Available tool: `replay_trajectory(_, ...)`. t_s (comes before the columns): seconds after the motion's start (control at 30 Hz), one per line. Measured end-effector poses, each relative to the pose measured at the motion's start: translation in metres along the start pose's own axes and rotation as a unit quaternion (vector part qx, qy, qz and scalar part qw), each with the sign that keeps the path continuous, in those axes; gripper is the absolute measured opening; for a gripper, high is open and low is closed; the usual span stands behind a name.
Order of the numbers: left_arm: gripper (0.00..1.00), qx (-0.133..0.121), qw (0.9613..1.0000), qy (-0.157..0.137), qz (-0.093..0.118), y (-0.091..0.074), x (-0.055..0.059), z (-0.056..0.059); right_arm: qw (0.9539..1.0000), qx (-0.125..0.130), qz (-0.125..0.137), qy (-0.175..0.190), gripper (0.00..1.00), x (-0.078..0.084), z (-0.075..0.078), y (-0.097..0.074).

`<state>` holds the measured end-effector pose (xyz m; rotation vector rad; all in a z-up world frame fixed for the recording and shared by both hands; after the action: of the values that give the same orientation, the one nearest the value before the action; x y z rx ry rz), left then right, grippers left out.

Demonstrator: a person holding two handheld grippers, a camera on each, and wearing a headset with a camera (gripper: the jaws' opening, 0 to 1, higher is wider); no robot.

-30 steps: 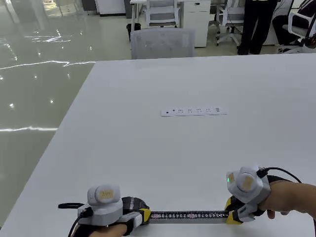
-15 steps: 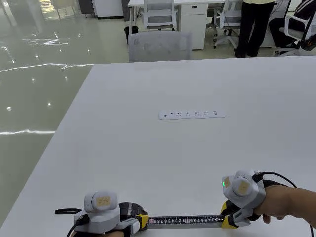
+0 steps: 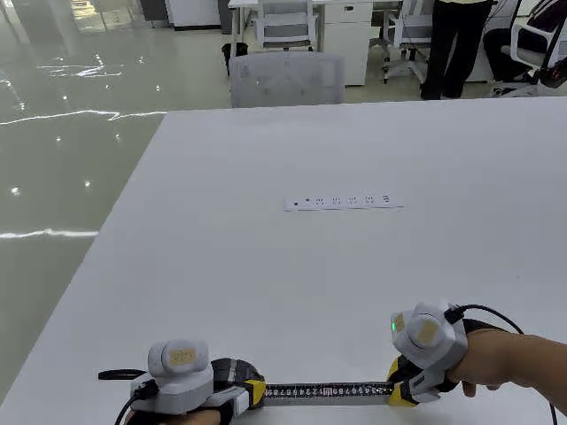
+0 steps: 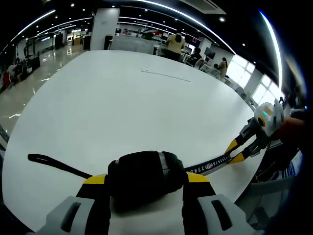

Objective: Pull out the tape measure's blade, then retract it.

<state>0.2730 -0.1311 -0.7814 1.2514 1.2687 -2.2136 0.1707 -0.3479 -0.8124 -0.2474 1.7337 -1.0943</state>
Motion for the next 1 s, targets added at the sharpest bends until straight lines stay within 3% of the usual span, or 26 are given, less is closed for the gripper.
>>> replay_trajectory(1.0, 0.55, 0.002, 1.0, -0.006, -0.001, 0.0, 0.0, 0.0, 0.9999, -0.003, 0.013, 0.001, 0.14, -0.018, -0.005, 0.017)
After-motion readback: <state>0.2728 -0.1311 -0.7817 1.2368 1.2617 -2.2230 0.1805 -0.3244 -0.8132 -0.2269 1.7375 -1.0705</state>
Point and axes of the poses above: the centre of the closed fingertips' face, and the gripper's own axes: y roughly forward along the fingers, z roughly to its right, x roughly out of its underside, the point moved 1 cm from there along -y, roughly backward along the fingers, and after that the axes turned 14 degrees about z, right-handed, at the moved point
